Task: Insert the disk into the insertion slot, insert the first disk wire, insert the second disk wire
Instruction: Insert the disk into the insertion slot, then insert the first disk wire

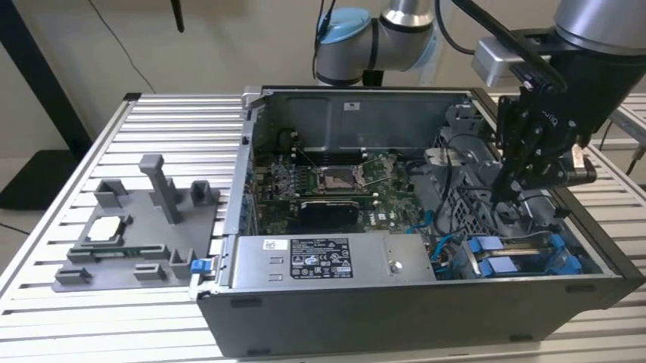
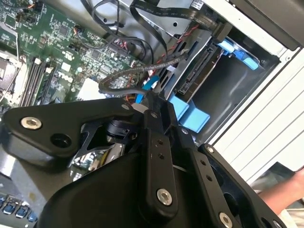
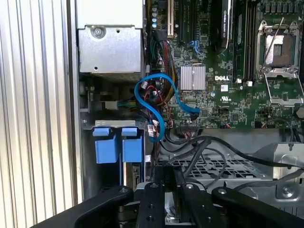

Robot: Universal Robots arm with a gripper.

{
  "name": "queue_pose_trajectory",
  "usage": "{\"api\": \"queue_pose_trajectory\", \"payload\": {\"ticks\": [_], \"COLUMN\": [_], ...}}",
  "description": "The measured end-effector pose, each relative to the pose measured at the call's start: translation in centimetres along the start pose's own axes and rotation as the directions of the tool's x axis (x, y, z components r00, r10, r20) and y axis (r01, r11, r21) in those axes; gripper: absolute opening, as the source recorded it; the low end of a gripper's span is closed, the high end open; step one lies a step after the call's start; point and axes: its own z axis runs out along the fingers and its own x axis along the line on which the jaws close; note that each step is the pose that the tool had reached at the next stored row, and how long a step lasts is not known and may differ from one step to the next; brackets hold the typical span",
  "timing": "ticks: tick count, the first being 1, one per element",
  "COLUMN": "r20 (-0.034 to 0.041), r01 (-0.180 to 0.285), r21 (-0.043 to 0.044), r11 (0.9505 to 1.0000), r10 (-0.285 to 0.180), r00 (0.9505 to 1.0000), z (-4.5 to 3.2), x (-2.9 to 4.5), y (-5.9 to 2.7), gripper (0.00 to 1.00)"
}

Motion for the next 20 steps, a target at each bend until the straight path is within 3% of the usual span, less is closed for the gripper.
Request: {"api": "queue_pose_trajectory", "payload": {"ticks": [13, 20], "r20": [-0.0002, -0.0004], "r01": [0.0, 0.0], "r21": [-0.0072, -0.0072], "r11": [1.0, 1.0], "r10": [0.0, 0.0], "r00": [1.0, 1.0], "z": [0.65, 0.65], "x": [-0.05, -0.05], "y": [-2.44, -2.51], "gripper": [0.0, 0.0]}}
